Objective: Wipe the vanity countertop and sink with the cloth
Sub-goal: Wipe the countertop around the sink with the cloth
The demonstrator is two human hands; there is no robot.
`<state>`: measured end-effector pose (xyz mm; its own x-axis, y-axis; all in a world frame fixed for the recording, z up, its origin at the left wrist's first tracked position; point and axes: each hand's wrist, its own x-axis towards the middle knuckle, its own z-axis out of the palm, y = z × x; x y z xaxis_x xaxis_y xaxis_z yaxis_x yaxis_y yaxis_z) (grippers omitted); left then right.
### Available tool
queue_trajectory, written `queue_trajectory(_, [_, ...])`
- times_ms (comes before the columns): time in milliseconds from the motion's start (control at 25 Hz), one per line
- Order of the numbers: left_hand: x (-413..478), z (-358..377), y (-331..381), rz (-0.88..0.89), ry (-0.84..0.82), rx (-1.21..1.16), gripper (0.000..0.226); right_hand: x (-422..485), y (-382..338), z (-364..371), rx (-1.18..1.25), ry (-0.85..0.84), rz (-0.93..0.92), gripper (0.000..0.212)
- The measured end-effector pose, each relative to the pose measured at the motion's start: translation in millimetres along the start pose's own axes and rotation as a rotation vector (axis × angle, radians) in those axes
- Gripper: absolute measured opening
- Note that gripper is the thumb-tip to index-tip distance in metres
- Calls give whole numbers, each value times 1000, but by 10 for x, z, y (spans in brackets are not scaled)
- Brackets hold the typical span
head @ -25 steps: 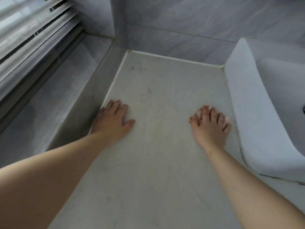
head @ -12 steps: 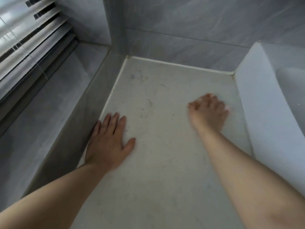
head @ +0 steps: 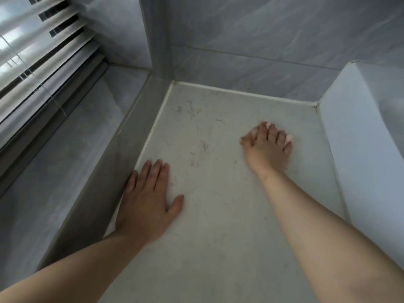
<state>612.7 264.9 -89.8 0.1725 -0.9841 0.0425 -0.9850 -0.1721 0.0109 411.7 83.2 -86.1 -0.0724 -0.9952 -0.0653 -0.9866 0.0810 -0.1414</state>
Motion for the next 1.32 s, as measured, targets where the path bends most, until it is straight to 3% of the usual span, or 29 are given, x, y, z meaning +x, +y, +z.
queue_trajectory(80, [5, -12, 4, 4, 3, -1, 75, 15, -204, 26, 13, 7, 30, 65])
queue_trajectory(240, [3, 3, 0, 2, 22, -10, 75, 42, -1218, 137, 39, -80, -452, 64])
queue_trajectory(360, [15, 15, -10, -9, 22, -32, 75, 221, -1729, 183, 43, -149, -581, 62])
queue_trajectory(480, [6, 15, -18, -14, 26, -33, 75, 565, -1655, 142, 43, -128, -473, 63])
queue_trajectory(640, [4, 12, -23, -14, 23, -31, 76, 973, -866, 29, 53, -57, -177, 67])
queue_trajectory(760, [8, 5, -21, -11, 18, -26, 76, 948, -351, -25, 47, -36, 57, 69])
queue_trajectory(840, [8, 2, -15, -14, 18, -27, 76, 827, -345, -21, 34, -12, 111, 68])
queue_trajectory(920, [6, -7, -12, -11, 12, -32, 76, 678, -531, -10, 29, -25, -36, 68])
queue_trajectory(1040, [24, -3, -13, -10, 21, -21, 76, 385, -927, 35, -11, -118, -574, 63])
queue_trajectory(1120, [16, 3, -13, -18, 21, -22, 76, 302, -960, 45, -50, -153, -751, 58])
queue_trajectory(1200, [9, 17, -18, -20, 29, -25, 77, 371, -713, 34, -22, -82, -578, 59])
queue_trajectory(1320, [14, 35, -25, -17, 43, -18, 77, 493, 48, -8, 3, 1, -122, 64])
